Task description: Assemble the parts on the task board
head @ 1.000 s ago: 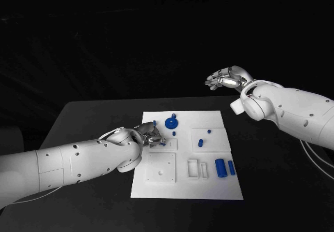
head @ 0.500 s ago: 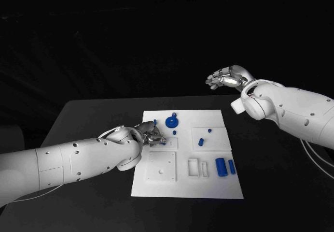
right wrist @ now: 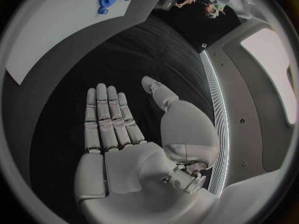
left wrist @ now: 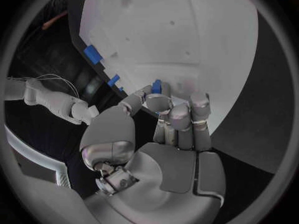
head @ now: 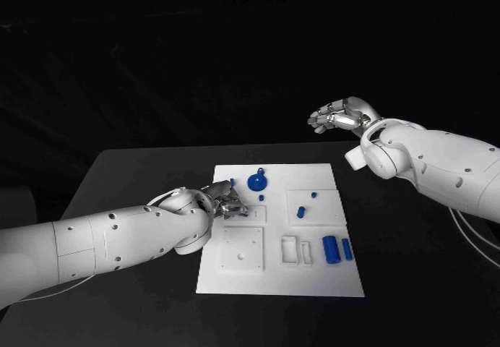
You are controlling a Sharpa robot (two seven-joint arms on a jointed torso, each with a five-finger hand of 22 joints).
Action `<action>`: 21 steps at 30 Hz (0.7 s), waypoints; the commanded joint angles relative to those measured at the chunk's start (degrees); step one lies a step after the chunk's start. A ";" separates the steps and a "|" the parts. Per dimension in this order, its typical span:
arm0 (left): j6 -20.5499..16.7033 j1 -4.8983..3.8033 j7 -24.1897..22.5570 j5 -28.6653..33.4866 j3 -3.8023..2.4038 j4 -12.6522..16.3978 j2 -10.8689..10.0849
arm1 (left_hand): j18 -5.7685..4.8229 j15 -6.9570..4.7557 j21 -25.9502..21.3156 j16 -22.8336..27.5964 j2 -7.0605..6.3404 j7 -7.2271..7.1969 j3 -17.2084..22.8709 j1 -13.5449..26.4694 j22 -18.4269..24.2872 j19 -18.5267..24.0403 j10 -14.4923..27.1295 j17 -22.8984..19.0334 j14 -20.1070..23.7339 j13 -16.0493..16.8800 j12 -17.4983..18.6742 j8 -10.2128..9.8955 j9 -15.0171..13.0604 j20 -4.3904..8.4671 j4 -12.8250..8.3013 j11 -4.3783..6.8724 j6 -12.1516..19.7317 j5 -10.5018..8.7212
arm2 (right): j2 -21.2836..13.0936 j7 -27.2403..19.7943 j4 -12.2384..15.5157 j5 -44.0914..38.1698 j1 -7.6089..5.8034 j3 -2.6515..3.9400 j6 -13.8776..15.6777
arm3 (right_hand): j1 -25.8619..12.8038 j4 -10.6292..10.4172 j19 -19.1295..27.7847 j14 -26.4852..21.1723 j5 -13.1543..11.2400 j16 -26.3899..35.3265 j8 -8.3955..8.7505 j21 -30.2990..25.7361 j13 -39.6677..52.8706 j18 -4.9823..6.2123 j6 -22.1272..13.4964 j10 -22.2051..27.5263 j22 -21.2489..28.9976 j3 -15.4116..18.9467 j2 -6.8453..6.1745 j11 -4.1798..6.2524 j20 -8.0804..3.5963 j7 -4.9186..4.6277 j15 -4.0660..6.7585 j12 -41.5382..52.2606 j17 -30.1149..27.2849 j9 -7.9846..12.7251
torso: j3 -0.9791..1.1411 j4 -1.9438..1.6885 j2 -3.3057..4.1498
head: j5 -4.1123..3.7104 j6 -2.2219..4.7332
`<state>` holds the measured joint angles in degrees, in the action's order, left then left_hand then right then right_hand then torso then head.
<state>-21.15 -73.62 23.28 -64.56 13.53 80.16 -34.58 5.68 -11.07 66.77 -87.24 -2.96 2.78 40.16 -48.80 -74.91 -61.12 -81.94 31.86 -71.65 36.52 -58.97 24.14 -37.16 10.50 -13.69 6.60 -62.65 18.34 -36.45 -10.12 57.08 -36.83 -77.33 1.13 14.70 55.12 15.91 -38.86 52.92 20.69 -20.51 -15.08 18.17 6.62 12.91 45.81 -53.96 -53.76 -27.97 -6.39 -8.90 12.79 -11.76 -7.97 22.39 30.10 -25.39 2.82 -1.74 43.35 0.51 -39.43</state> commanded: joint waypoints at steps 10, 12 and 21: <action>3.30 0.44 0.47 0.15 0.34 -0.04 -0.06 | 1.02 -2.75 0.20 -0.59 -0.61 -4.45 -0.30 -0.49 -0.12 0.22 1.63 -0.12 -2.11 -0.06 -0.24 0.75 0.08 5.11 0.49 1.36 -9.88 -0.41 | 0.10 -0.43 -0.06 0.55 0.01 0.03 -0.59 | -0.60 0.08 0.09 -0.08 0.27 0.30 -0.33 -0.35 -0.14 0.95 -0.19 -0.38 0.11 0.28 0.10 -0.09 0.37 -0.24 -0.25 -0.29 -0.11 0.09 | 0.02 0.02 -0.02 | 0.04 0.08; 3.30 0.44 0.41 0.15 0.34 -0.08 -0.02 | 1.01 -2.71 0.21 -0.68 -0.82 -4.47 -0.49 -0.47 -0.12 0.25 1.61 -0.14 -2.11 -0.05 -0.31 0.91 0.11 5.10 0.77 1.35 -10.06 -0.86 | 0.09 -0.42 -0.07 0.55 0.01 0.03 -0.59 | -0.61 0.09 0.09 -0.08 0.28 0.31 -0.33 -0.36 -0.15 0.95 -0.19 -0.38 0.11 0.28 0.10 -0.09 0.37 -0.24 -0.26 -0.29 -0.11 0.10 | 0.04 0.05 -0.01 | 0.07 0.07; 3.53 0.44 0.44 0.15 0.34 -0.18 0.00 | 1.00 -2.71 0.23 -0.95 -0.89 -4.51 -0.88 -0.54 -0.12 0.36 1.62 -0.26 -2.06 -0.07 -0.50 1.24 0.39 5.09 1.85 1.38 -10.26 -3.25 | 0.03 -0.39 -0.02 0.55 0.01 0.03 -0.59 | -0.64 0.11 0.14 -0.12 0.32 0.34 -0.35 -0.40 -0.22 0.98 -0.18 -0.38 0.13 0.29 0.11 -0.09 0.39 -0.23 -0.27 -0.31 -0.14 0.12 | 0.07 0.06 0.01 | 0.08 0.06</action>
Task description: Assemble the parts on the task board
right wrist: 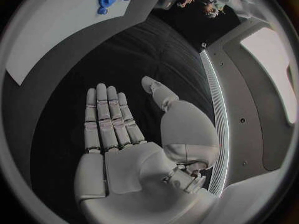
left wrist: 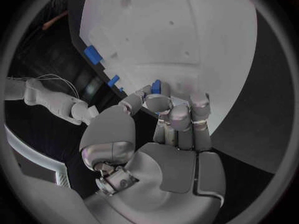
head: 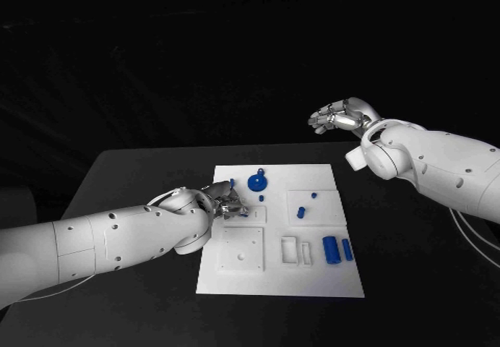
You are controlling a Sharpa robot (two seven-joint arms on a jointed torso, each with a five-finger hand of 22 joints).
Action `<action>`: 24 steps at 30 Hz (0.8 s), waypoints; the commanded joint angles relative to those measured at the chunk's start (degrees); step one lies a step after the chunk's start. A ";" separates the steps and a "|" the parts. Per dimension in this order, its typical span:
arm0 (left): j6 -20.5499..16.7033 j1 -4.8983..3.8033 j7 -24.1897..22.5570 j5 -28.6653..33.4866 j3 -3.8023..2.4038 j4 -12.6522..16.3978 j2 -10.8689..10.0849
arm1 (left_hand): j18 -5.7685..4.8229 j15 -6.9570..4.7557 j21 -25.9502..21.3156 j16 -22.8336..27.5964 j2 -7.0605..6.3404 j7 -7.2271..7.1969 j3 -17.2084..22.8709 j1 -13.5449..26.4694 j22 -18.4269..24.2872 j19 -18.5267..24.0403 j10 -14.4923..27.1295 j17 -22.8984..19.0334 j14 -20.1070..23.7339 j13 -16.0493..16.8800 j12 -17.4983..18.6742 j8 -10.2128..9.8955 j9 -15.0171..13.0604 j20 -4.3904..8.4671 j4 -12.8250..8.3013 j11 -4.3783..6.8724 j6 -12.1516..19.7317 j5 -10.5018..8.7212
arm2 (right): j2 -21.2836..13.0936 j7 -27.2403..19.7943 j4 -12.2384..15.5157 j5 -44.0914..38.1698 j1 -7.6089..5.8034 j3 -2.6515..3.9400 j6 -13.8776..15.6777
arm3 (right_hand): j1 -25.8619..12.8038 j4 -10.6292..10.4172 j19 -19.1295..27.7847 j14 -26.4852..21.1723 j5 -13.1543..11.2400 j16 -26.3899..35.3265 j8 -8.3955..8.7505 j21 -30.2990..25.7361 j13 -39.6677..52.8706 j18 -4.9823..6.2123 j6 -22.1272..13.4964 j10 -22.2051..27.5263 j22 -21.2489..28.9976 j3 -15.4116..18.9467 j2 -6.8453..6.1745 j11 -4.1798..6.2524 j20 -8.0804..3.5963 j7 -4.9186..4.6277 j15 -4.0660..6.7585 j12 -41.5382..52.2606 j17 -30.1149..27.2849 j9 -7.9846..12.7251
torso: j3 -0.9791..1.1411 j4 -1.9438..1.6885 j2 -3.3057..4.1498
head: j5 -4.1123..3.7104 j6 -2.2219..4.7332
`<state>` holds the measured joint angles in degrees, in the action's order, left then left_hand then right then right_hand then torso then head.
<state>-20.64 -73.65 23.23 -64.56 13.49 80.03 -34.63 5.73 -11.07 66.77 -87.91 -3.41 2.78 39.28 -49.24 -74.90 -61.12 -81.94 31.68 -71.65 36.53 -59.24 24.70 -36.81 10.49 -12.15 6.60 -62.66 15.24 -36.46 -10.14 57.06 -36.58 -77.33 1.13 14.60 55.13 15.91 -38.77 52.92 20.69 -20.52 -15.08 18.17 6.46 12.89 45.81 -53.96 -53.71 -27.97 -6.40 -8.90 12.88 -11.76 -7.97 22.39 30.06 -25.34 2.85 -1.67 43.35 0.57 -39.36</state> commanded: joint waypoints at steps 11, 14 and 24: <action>3.45 0.48 0.39 0.15 0.39 -0.08 0.10 | 0.98 -2.73 0.30 -0.59 -1.47 -4.57 -0.51 0.16 -0.14 0.46 1.68 -0.27 -1.99 -0.12 -0.46 1.08 0.39 5.11 1.67 1.43 -10.39 -2.19 | 0.12 -0.38 -0.01 0.30 0.01 0.03 -0.54 | -0.66 0.13 0.08 -0.14 0.38 0.36 -0.37 -0.43 -0.13 1.02 -0.18 -0.39 0.09 0.29 0.13 -0.08 0.33 -0.23 -0.29 -0.32 -0.12 0.10 | 0.05 -0.02 -0.01 | -0.03 -0.05; 3.50 0.48 0.31 0.15 0.39 -0.06 0.11 | 0.98 -2.74 0.30 -0.62 -1.59 -4.57 -0.57 0.25 -0.14 0.48 1.69 -0.30 -1.97 -0.13 -0.48 1.12 0.44 5.10 1.87 1.43 -10.38 -2.31 | 0.13 -0.37 0.00 0.30 0.01 0.03 -0.53 | -0.66 0.13 0.08 -0.14 0.39 0.36 -0.37 -0.44 -0.15 1.02 -0.17 -0.39 0.10 0.29 0.14 -0.08 0.33 -0.23 -0.29 -0.32 -0.12 0.11 | 0.06 0.02 -0.02 | -0.01 -0.14; 3.36 0.48 0.29 0.15 0.39 -0.27 0.28 | 1.00 -2.75 0.30 -0.68 -1.82 -4.59 -0.60 0.27 -0.14 0.51 1.70 -0.36 -1.95 -0.15 -0.53 1.21 0.54 5.12 2.21 1.44 -10.38 -2.41 | 0.11 -0.30 -0.01 0.54 0.01 0.03 -0.71 | -0.68 0.14 0.10 -0.15 0.42 0.37 -0.39 -0.46 -0.20 1.04 -0.16 -0.41 0.10 0.29 0.15 -0.07 0.35 -0.22 -0.30 -0.33 -0.14 0.13 | 0.07 -0.02 -0.05 | 0.01 -0.11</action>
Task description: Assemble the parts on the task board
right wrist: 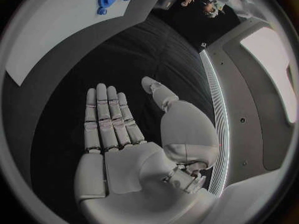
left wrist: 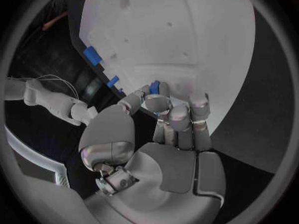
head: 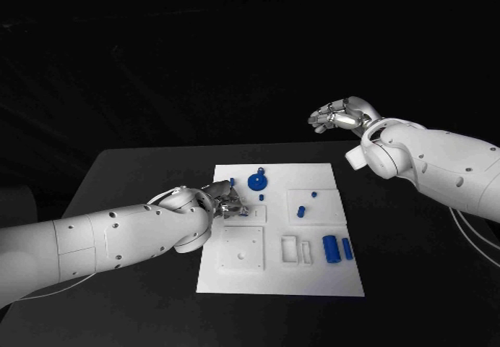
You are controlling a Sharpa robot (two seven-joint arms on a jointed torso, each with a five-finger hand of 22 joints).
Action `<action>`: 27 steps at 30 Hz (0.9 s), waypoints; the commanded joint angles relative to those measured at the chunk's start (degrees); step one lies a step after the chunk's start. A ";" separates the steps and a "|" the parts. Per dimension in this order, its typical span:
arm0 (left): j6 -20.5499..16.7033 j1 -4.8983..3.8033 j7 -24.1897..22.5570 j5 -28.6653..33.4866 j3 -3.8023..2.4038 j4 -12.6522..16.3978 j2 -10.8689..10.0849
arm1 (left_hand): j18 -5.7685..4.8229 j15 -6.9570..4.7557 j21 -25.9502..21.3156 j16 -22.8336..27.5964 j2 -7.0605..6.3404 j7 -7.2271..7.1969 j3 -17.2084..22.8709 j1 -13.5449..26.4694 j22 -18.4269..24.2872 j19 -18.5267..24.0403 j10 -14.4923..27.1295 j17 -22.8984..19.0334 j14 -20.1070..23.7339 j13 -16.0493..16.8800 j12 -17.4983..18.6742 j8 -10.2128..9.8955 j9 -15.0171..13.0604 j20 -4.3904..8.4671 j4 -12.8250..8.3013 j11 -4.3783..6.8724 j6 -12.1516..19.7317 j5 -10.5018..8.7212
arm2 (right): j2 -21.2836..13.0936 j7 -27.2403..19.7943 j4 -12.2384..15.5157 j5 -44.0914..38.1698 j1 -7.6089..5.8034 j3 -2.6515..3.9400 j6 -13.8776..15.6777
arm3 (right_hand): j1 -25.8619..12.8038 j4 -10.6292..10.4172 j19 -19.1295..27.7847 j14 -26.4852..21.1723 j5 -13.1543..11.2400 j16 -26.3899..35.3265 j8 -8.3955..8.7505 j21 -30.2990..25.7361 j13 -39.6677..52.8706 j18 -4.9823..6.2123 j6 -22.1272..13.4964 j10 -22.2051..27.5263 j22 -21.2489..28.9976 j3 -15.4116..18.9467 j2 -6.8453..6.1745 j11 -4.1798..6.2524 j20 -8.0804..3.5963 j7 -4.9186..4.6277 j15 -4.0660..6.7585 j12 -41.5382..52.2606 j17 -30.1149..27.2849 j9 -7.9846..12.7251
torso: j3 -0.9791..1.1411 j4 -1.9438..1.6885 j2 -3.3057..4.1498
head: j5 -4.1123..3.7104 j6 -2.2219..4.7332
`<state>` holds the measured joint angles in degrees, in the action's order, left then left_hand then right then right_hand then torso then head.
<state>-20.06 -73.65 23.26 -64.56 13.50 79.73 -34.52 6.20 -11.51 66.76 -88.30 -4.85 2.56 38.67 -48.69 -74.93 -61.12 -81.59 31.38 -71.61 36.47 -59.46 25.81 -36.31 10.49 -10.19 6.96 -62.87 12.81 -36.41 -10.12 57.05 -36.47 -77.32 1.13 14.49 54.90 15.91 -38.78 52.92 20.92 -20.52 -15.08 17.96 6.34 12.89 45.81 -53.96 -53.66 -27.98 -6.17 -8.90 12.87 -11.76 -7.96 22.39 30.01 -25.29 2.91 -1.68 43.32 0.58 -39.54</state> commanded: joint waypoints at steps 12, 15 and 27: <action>2.56 0.47 0.30 0.18 0.36 -0.09 0.17 | 0.60 -2.27 0.28 -0.40 -1.63 -4.33 -0.23 0.16 -0.09 0.70 1.43 -0.38 -1.82 -0.29 -0.37 0.37 0.48 5.15 2.04 1.04 -9.95 -3.71 | 0.13 -0.37 -0.08 0.44 0.00 0.03 -0.84 | -0.82 0.11 0.20 -0.23 0.30 0.43 -0.43 -0.34 -0.26 1.07 -0.15 -0.46 0.09 0.55 -0.19 -0.08 0.46 -0.23 -0.35 -0.34 -0.14 0.17 | -0.02 0.04 0.02 | -0.21 0.11; 2.64 0.47 0.29 0.21 0.36 -0.14 0.22 | 0.62 -2.24 0.26 -0.45 -2.33 -4.32 -0.26 0.37 -0.08 0.77 1.44 -0.48 -1.76 -0.37 -0.37 0.46 0.64 5.15 2.78 1.02 -9.88 -4.75 | 0.16 -0.36 -0.12 0.44 0.01 0.03 -0.89 | -0.91 0.13 0.23 -0.25 0.39 0.45 -0.45 -0.36 -0.32 1.09 -0.15 -0.48 0.09 0.64 -0.19 -0.07 0.48 -0.23 -0.36 -0.34 -0.15 0.20 | -0.03 0.00 0.03 | -0.26 0.01; 2.40 0.47 0.19 0.48 0.36 -0.28 0.38 | 0.69 -2.26 0.27 -0.55 -3.96 -4.31 -0.15 0.87 -0.04 0.81 1.45 -0.76 -1.66 -0.59 -0.39 0.70 1.02 5.17 4.87 1.02 -9.73 -6.16 | 0.31 -0.37 -0.23 0.44 0.10 0.03 -1.03 | -1.04 0.21 0.33 -0.34 0.54 0.51 -0.49 -0.43 -0.44 1.12 -0.13 -0.54 0.11 0.83 -0.15 -0.05 0.51 -0.21 -0.40 -0.33 -0.19 0.25 | -0.03 -0.01 -0.02 | -0.23 0.04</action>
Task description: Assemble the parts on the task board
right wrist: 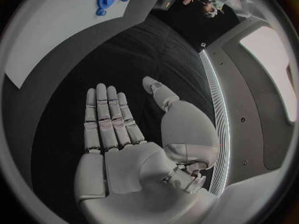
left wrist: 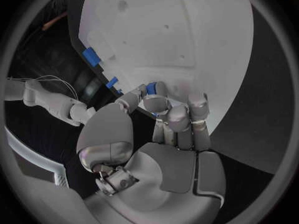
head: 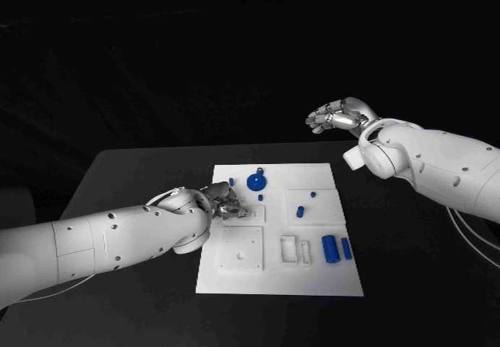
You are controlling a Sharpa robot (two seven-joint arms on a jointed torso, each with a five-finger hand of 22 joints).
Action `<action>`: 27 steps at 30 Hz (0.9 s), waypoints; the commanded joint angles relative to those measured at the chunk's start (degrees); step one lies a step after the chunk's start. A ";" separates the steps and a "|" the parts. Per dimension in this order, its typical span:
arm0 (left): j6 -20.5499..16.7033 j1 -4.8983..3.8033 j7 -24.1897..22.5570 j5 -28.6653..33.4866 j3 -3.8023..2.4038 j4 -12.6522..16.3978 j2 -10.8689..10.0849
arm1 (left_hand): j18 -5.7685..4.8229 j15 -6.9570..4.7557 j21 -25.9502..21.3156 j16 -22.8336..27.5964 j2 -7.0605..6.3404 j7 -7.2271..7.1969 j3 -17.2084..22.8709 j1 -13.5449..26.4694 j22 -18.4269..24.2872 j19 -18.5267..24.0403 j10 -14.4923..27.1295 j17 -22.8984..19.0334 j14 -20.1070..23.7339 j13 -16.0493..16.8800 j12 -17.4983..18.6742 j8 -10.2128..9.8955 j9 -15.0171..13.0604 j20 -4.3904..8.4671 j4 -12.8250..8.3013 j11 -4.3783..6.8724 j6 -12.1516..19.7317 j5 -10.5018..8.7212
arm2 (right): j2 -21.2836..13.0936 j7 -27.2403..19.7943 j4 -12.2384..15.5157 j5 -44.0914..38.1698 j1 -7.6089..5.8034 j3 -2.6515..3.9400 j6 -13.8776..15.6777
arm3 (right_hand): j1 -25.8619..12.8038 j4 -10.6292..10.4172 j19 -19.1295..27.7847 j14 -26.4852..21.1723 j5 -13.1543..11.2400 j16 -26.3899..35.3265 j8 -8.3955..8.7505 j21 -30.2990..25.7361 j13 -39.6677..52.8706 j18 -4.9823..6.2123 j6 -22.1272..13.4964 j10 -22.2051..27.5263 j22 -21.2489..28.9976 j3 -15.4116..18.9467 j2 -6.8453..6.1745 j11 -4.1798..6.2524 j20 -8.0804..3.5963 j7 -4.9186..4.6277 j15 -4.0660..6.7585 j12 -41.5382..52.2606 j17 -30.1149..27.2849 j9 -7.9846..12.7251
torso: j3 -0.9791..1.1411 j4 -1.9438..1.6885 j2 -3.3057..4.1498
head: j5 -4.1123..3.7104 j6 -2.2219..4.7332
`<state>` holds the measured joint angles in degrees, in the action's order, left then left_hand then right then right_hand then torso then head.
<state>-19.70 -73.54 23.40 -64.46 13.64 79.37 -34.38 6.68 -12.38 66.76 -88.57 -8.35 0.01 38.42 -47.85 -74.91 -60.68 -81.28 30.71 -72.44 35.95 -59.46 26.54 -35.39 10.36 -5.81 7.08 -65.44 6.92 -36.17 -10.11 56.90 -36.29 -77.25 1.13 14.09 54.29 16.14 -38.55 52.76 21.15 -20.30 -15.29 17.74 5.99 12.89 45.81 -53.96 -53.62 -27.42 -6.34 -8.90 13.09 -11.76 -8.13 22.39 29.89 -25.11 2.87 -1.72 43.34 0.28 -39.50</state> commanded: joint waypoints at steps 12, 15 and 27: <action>1.49 0.35 -0.15 0.53 0.21 -0.03 0.28 | 0.24 -1.42 0.27 -0.33 -0.47 -1.76 0.13 0.44 -0.03 0.37 1.16 -0.22 -0.80 -0.17 -0.40 0.11 0.26 5.31 1.67 0.91 -7.08 -0.63 | 0.11 -0.40 -0.16 0.27 0.08 0.03 -0.69 | -0.96 -0.03 0.22 -0.26 0.41 0.33 -0.35 -0.32 -0.34 1.19 -0.12 -0.62 0.08 0.82 0.05 -0.04 0.39 -0.21 -0.29 -0.34 -0.13 0.17 | 0.00 0.04 0.00 | -0.02 0.07; 1.59 0.35 -0.19 0.77 0.21 -0.08 0.29 | 0.25 -1.42 0.27 -0.33 -0.43 -1.76 0.14 0.42 -0.03 0.37 1.16 -0.23 -0.80 -0.18 -0.40 0.12 0.27 5.31 1.70 0.91 -7.07 -0.63 | 0.08 -0.38 -0.16 0.27 0.10 0.03 -0.69 | -0.98 -0.03 0.23 -0.26 0.42 0.33 -0.36 -0.32 -0.36 1.21 -0.12 -0.62 0.08 0.86 0.08 -0.03 0.39 -0.21 -0.29 -0.34 -0.13 0.18 | -0.01 0.07 0.00 | -0.06 0.16; 2.36 0.33 -0.14 1.95 0.19 -0.35 0.37 | 0.28 -1.43 0.28 -0.31 -0.69 -1.74 0.11 0.32 -0.05 0.42 1.20 -0.29 -0.75 -0.22 -0.38 0.11 0.33 5.32 1.70 0.90 -6.95 -0.68 | 0.19 -0.36 -0.29 0.27 0.21 0.02 -0.86 | -0.99 0.01 0.24 -0.28 0.46 0.34 -0.37 -0.34 -0.41 1.23 -0.12 -0.62 0.08 0.92 0.11 -0.02 0.40 -0.20 -0.29 -0.34 -0.14 0.21 | 0.01 0.02 0.01 | -0.26 0.14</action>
<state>-19.40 -73.51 23.40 -63.63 13.63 78.89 -34.21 6.67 -12.65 66.76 -88.57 -8.61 -0.39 38.53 -47.63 -74.90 -60.70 -81.38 30.49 -72.34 35.81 -59.66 26.96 -35.18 10.35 -4.37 7.18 -65.83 6.47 -36.08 -10.12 56.64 -36.26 -77.07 1.13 13.82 53.83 16.22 -38.35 52.77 21.35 -20.30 -15.29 17.74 5.65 13.74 45.81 -54.38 -53.62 -26.86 -6.33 -8.90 13.30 -11.76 -8.11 22.39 29.84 -24.99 2.88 -1.64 43.34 0.08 -39.31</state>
